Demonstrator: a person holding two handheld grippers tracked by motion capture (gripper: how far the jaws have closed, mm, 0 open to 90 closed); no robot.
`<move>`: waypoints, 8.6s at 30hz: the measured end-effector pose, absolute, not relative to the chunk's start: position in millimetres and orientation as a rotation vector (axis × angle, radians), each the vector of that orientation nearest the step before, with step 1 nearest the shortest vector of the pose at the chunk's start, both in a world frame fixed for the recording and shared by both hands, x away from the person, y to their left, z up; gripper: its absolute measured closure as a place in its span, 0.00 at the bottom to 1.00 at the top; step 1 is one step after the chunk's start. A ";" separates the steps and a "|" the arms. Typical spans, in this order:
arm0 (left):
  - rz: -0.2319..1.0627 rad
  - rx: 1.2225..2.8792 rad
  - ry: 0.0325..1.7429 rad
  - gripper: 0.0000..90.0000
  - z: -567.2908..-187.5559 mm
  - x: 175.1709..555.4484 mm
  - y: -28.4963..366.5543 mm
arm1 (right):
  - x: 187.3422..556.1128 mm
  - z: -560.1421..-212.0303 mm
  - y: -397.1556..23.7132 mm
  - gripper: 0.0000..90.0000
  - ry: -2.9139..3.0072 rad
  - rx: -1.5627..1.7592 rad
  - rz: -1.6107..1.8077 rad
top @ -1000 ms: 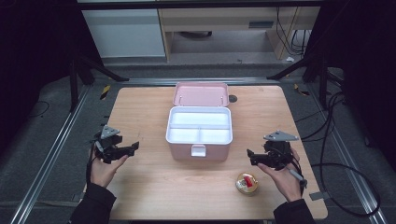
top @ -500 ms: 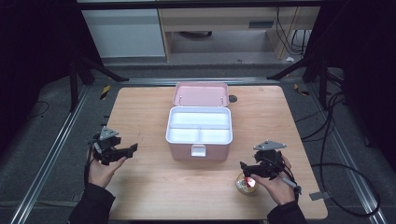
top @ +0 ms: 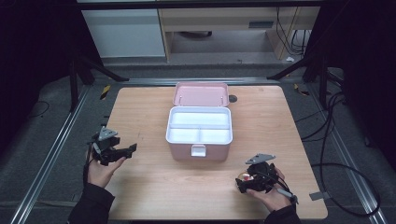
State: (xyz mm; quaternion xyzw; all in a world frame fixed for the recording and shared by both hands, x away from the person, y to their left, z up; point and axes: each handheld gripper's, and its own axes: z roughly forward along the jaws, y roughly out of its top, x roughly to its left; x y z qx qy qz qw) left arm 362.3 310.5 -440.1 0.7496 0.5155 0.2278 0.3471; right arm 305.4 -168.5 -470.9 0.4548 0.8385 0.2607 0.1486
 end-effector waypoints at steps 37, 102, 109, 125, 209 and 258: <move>0.578 1.977 1.335 0.28 -442.6 364.4 307.4 | 313.0 -485.3 -174.5 0.22 2.539 1.332 0.570; 0.510 1.931 1.064 0.39 -390.8 403.6 218.5 | 392.8 -385.2 -178.5 0.31 2.026 1.275 1.206; 0.484 1.968 1.045 0.43 -400.0 417.1 199.3 | 409.2 -397.4 -151.5 0.39 2.106 1.245 1.201; 0.444 2.069 1.047 0.62 -420.7 422.2 190.6 | 422.6 -420.4 -129.3 0.59 2.211 1.226 1.067; 0.270 2.556 0.314 0.73 -372.9 472.3 190.1 | 476.9 -364.5 -115.9 0.71 2.725 0.352 0.960; 0.154 2.839 0.141 0.97 -365.1 487.8 165.1 | 492.9 -369.0 -90.2 0.96 2.974 0.188 0.601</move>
